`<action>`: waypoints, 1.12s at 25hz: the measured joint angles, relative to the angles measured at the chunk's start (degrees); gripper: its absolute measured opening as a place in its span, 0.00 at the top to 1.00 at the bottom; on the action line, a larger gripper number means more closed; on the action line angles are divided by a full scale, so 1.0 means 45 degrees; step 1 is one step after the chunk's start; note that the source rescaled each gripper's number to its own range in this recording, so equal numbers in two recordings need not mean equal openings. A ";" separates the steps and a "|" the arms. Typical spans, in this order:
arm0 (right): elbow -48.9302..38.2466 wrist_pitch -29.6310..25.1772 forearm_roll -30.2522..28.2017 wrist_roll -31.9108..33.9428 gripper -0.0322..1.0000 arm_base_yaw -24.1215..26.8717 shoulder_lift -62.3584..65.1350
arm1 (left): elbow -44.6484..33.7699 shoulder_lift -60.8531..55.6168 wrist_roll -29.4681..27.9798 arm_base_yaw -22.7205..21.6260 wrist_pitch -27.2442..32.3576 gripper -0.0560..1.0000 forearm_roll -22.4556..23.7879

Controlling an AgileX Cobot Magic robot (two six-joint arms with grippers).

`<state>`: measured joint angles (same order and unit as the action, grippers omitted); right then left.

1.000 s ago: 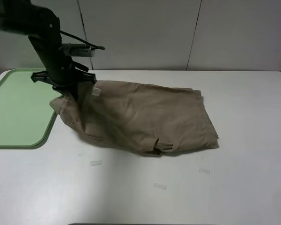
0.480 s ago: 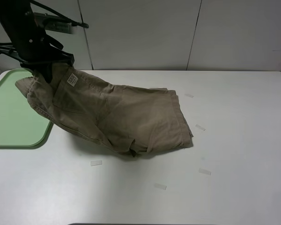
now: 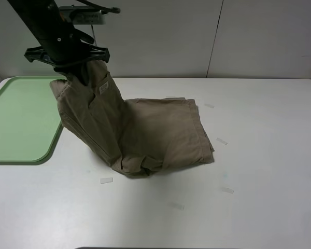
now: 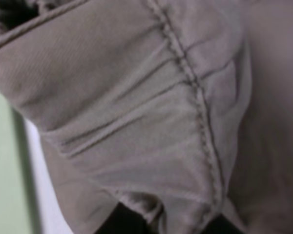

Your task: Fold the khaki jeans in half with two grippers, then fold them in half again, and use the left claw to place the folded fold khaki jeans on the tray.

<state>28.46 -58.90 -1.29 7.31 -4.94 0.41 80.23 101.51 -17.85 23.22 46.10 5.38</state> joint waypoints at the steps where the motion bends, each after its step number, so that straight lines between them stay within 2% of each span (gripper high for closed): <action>1: 0.0000 0.0000 0.0000 0.0000 0.00 0.0000 0.0000 | 0.0000 0.0000 -0.0187 0.0267 -0.0148 0.91 -0.0026; 13: 0.0000 0.0000 0.0000 0.0000 0.00 0.0000 0.0000 | 0.0388 0.1571 -0.1834 0.2531 -0.2059 0.91 -0.0062; 20: 0.0000 0.0000 0.0000 0.0000 0.00 0.0000 0.0000 | 0.0884 0.2766 -0.2283 0.3239 -0.3139 0.91 -0.0119; 24: 0.0000 0.0000 0.0000 0.0000 0.00 0.0000 0.0000 | 0.1313 0.3611 -0.2313 0.3586 -0.3988 0.91 -0.0831; 28: 0.0000 0.0000 0.0028 0.0000 0.00 0.0000 0.0000 | 0.1330 0.3886 -0.2313 0.3731 -0.4516 0.91 -0.1069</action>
<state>28.46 -58.90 -1.17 7.31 -4.94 0.41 86.21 118.99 -28.26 40.01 25.78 0.57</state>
